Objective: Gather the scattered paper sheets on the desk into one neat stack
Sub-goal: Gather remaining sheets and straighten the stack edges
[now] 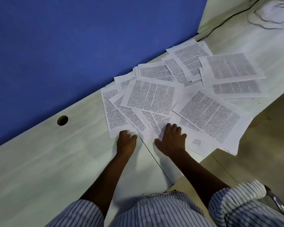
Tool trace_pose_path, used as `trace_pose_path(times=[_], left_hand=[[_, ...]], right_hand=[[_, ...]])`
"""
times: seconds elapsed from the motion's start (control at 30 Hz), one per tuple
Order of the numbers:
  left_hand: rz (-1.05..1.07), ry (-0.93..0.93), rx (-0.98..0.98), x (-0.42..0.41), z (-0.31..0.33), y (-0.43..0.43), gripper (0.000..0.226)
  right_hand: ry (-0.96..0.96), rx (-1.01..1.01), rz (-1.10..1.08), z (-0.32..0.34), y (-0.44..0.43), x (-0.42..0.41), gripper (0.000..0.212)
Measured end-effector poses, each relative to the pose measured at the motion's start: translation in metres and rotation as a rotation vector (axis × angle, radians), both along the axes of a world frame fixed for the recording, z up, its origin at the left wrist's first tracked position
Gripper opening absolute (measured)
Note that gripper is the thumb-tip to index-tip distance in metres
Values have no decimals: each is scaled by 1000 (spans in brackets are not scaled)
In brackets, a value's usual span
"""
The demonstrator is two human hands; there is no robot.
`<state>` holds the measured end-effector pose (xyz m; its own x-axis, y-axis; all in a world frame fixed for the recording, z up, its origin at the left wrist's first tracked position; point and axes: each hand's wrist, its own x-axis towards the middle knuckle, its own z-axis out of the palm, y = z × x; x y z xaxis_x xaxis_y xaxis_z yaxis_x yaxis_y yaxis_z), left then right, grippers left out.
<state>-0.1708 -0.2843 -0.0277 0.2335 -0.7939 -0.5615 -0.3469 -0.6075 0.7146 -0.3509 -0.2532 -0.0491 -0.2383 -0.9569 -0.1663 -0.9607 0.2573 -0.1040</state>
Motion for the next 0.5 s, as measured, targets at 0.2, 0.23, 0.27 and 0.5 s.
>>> trace_pose_path(times=[0.2, 0.23, 0.27, 0.5], left_hand=[[250, 111, 68, -31, -5, -33, 65], [283, 140, 91, -34, -10, -37, 70], [309, 153, 115, -37, -14, -41, 73], [237, -207, 71, -60, -8, -50, 74]], right_hand=[[14, 80, -5, -1, -7, 3, 74], [8, 87, -7, 0, -7, 3, 72], [1, 89, -7, 1, -7, 2, 68], [-12, 56, 12, -1, -7, -2, 53]])
